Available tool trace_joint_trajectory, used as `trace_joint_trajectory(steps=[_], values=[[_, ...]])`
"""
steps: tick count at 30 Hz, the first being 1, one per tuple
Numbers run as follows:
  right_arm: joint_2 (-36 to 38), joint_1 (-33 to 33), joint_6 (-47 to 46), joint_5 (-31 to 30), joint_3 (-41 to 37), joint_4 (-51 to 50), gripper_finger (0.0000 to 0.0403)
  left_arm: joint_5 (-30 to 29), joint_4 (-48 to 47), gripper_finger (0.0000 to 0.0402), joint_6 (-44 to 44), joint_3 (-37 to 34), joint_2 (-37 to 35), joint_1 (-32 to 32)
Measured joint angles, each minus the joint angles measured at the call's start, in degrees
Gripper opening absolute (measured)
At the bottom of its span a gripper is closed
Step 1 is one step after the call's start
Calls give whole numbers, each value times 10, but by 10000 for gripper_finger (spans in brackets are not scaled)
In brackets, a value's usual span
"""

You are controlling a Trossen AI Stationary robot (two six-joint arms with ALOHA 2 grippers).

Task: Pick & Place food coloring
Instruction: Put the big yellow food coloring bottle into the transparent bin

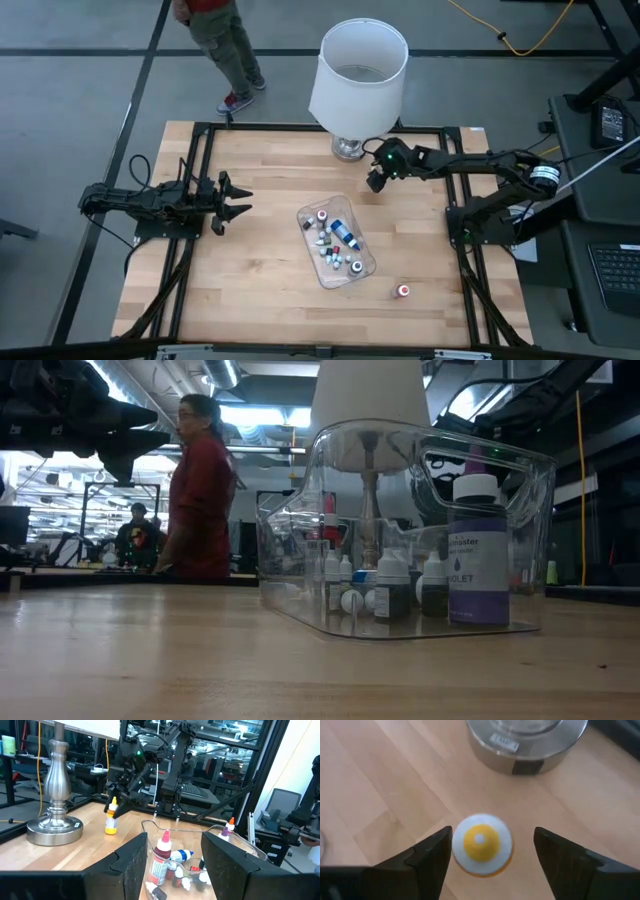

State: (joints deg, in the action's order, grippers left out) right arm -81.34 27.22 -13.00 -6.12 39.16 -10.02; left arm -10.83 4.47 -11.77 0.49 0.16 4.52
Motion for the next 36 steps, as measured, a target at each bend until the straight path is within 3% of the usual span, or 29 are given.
trace_joint_trajectory(steps=[16,20,29,36], values=[[-6,0,10,19,0,22,163,0,0,182,0,0,0,0],[5,0,13,40,0,12,154,0,0,182,0,0,0,0],[152,-27,11,32,0,-124,159,0,0,182,0,0,0,0],[286,-120,18,38,31,-249,154,0,0,182,0,0,0,0]])
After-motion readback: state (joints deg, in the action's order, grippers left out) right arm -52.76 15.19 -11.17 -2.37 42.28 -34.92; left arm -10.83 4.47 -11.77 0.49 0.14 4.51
